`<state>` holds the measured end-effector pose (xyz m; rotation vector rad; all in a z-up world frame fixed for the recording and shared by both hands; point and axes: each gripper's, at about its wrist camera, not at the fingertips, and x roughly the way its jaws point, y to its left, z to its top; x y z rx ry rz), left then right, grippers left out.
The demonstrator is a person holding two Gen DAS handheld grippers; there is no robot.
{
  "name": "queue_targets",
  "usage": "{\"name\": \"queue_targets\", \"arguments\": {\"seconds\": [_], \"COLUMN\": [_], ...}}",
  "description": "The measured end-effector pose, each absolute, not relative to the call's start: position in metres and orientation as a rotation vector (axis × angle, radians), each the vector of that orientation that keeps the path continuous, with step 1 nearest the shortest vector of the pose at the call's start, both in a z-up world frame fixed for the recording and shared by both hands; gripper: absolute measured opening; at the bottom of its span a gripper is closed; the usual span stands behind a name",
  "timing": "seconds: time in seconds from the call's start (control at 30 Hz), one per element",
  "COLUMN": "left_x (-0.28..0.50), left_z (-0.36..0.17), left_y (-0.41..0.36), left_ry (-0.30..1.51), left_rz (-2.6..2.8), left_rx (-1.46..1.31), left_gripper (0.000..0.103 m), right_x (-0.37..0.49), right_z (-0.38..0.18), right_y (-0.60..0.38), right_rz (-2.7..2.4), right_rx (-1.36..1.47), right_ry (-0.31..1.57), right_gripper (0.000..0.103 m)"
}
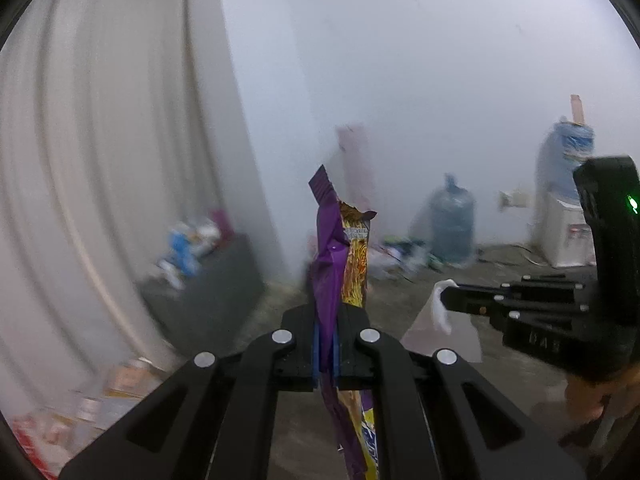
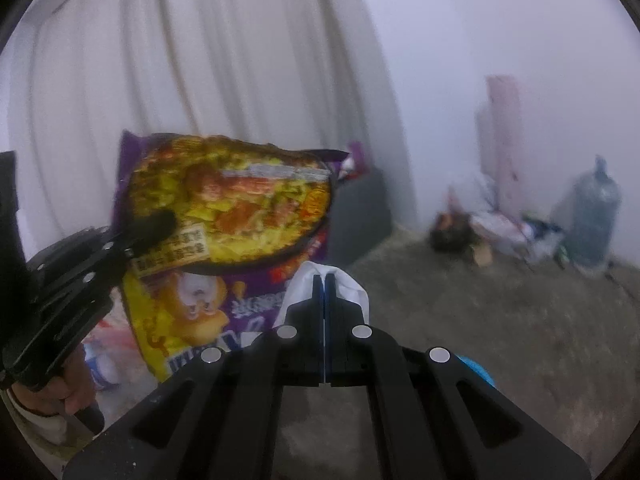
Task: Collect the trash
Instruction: 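Carry the chip bag and tissue toward the blue wastebasket, then open both tools above the wastebasket to drop the chip bag and tissue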
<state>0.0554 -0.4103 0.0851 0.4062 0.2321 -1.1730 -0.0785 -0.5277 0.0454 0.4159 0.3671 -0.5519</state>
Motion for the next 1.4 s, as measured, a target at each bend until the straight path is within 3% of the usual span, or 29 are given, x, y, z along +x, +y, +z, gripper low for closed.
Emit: {"name": "queue_targets", "arguments": {"seconds": [0.43,0.87,0.9,0.93,1.0,1.07,1.4], "left_x": [0.051,0.073,0.073,0.073,0.074,0.072,0.063], "left_z": [-0.031,-0.138,-0.145,-0.149,-0.152,-0.148,-0.129], "left_y": [-0.578,-0.648,-0.652,-0.654,-0.657,-0.653,-0.640], "left_ry": [0.501,0.690,0.706,0.715,0.721,0.712,0.701], "left_rz": [-1.268,-1.201,-1.204,-1.204,-1.190,-1.181,-1.158], "left_rx": [0.565,0.794,0.819,0.831,0.843,0.831,0.854], "left_gripper": [0.004,0.006,0.014,0.036,0.058,0.061,0.066], "right_x": [-0.088,-0.089,-0.089,-0.089,-0.089,-0.090,-0.099], "right_z": [-0.075,-0.157,-0.163,-0.170,-0.174,-0.179,-0.176], "right_y": [-0.613,-0.661,-0.663,-0.666,-0.664,-0.664,-0.654], "right_rz": [-0.649,-0.681,-0.688,-0.698,-0.707,-0.723,-0.741], "right_rx": [0.640,0.840,0.862,0.885,0.913,0.919,0.896], "right_ry": [0.522,0.582,0.591,0.606,0.629,0.650,0.659], "right_gripper": [0.000,0.000,0.003,0.008,0.022,0.034,0.046]}}
